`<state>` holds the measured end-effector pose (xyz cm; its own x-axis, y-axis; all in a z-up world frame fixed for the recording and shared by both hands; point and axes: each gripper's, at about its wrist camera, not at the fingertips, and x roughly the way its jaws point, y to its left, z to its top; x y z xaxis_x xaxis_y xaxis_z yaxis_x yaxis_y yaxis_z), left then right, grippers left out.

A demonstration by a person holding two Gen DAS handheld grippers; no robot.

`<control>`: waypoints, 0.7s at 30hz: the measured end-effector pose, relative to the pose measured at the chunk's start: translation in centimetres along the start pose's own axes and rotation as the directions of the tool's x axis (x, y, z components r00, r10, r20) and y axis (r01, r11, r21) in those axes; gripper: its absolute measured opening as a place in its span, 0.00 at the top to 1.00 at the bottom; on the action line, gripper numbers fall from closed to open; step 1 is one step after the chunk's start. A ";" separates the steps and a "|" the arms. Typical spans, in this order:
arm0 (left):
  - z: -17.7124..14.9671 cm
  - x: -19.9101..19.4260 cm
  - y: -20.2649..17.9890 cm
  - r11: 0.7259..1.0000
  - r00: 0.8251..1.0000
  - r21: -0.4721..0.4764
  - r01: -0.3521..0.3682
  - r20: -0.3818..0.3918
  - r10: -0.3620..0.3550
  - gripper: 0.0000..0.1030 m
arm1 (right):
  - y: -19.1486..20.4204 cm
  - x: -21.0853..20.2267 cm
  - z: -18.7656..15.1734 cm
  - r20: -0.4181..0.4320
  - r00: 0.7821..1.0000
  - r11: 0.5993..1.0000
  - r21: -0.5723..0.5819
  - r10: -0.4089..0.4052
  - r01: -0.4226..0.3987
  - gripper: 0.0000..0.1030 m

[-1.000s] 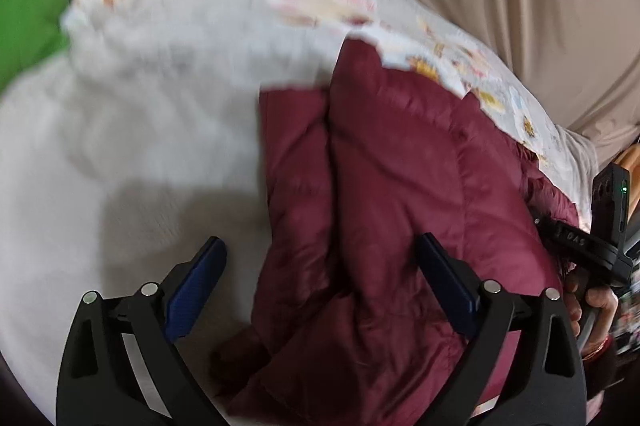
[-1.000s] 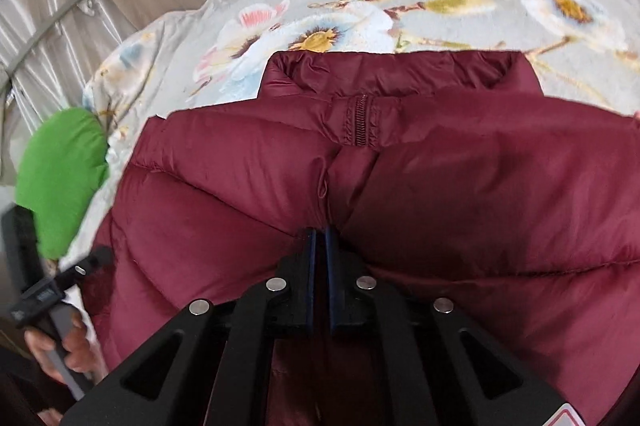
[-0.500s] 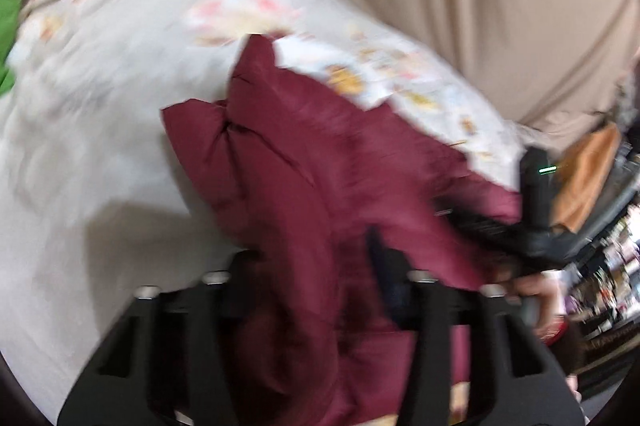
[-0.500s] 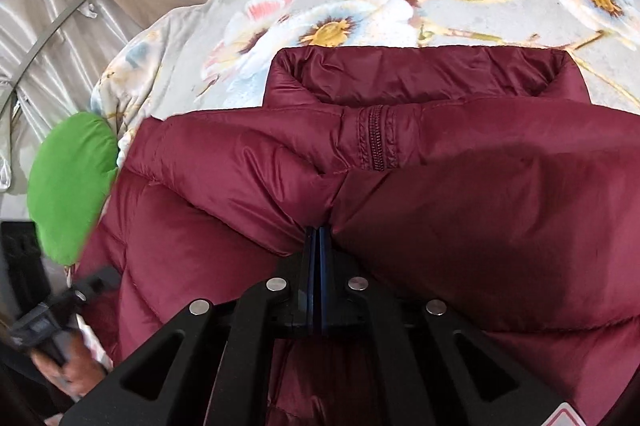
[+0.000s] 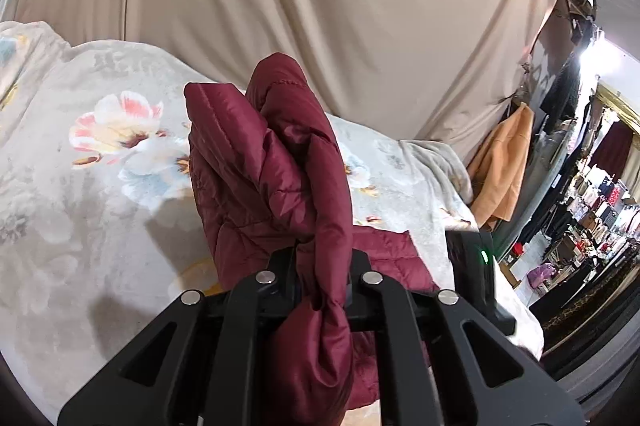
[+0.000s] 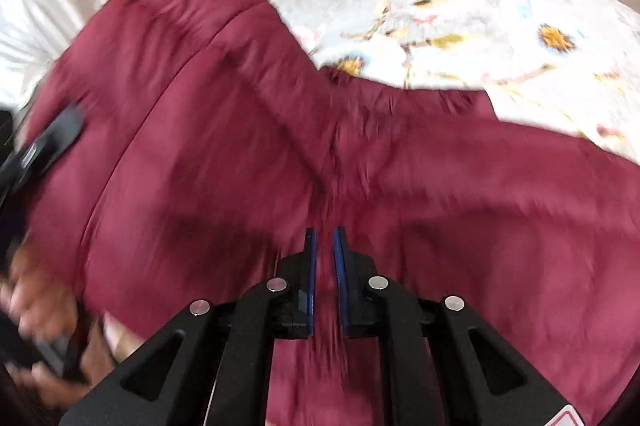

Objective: Fold large clothes

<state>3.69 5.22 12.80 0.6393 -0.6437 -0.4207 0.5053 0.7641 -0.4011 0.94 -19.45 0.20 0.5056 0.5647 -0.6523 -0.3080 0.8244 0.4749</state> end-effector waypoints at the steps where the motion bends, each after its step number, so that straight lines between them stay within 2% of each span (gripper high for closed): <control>1: -0.1 -0.2 -0.2 1.000 1.000 0.002 0.007 0.003 -0.007 0.91 | -0.1 0.0 -1.0 -0.023 0.999 1.000 0.003 0.029 -0.029 0.89; 3: -0.2 -0.2 -0.8 1.000 1.000 0.007 0.019 0.006 -0.019 0.91 | 0.0 1.2 -2.6 -0.073 0.994 0.997 -0.004 0.077 -0.078 0.90; 5: -0.3 0.4 -1.8 0.999 0.999 0.011 0.035 0.002 -0.035 0.91 | 0.6 3.0 -3.5 -0.101 0.991 0.995 -0.036 0.085 -0.089 0.90; 9: -0.8 1.6 -4.1 0.997 0.998 0.047 0.058 -0.033 -0.056 0.91 | 0.4 5.3 -3.3 -0.119 0.976 0.982 -0.020 0.184 -0.188 0.94; 14: -1.7 5.0 -6.3 0.993 0.992 0.090 0.079 -0.107 -0.069 0.91 | 0.3 6.9 -3.4 -0.119 0.967 0.974 -0.012 0.224 -0.227 0.96; 17: -2.0 6.1 -7.1 0.993 0.993 0.101 0.068 -0.106 -0.057 0.92 | -0.5 5.4 -3.6 -0.107 0.968 0.974 0.051 0.226 -0.222 0.96; 19: -1.7 6.3 -7.3 0.993 0.992 0.090 0.077 -0.105 -0.067 0.92 | -1.1 2.6 -4.2 -0.066 0.975 0.976 0.055 0.214 -0.211 0.96; 21: -1.5 6.1 -7.5 0.993 0.994 0.100 0.068 -0.094 -0.058 0.92 | -1.6 0.4 -5.2 -0.047 0.972 0.972 0.064 0.231 -0.228 0.95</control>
<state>2.92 -4.44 12.01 0.5514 -0.6884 -0.4711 0.6027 0.7193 -0.3455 -2.58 -20.31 -3.86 0.3825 0.7408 -0.5522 -0.3628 0.6700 0.6477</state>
